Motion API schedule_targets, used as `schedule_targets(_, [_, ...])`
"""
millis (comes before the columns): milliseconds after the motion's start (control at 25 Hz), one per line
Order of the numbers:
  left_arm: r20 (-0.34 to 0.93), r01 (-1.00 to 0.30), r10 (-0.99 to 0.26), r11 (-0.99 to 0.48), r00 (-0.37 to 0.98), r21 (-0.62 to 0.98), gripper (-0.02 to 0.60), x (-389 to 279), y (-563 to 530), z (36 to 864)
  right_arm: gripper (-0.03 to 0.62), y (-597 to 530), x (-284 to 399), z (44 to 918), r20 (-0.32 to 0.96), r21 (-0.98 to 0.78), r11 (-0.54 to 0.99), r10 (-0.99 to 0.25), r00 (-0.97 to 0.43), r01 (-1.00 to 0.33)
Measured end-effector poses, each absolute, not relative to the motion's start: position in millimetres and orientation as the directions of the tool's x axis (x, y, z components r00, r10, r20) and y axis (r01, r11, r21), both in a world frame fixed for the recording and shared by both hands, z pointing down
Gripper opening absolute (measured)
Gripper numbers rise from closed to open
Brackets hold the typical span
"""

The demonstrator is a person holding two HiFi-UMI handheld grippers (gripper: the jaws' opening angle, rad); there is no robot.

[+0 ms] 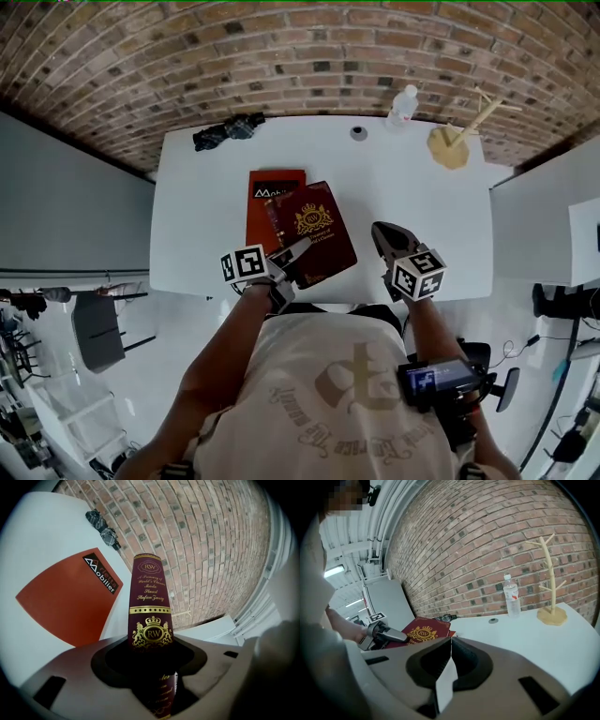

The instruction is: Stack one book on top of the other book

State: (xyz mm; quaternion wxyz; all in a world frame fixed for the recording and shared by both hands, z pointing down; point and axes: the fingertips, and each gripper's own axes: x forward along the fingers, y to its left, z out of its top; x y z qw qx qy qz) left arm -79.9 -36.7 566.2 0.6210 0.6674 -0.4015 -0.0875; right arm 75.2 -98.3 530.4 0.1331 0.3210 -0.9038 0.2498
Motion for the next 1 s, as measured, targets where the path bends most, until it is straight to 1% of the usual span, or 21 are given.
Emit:
schedule_targets(360, [0.342,-0.406,-0.608,0.035,0.716,0.913,0.227,-132,-34,562,0.021,-86,23,521,0.419,-0.313,0.671,-0.538,-0.732,-0.672])
schedule_targets(640, [0.327,-0.395,-0.561,0.000,0.761,0.919,0.227,-160,-33,563,0.021,-77,-8,516,0.430,-0.291,0.655,-0.561,-0.707,-0.697])
schedule_targets(840, [0.363,-0.464,-0.533,-0.064,0.764,0.883,0.229,-204,-40,566,0.021,-83,-47,514,0.395,-0.307,0.646,-0.582,-0.711,-0.699])
schedule_targets(1000, [0.369,-0.456,-0.511,-0.050,0.776,0.889,0.229,-197,-37,564,0.021,-75,-45,505,0.396,-0.300,0.641,-0.590,-0.703,-0.707])
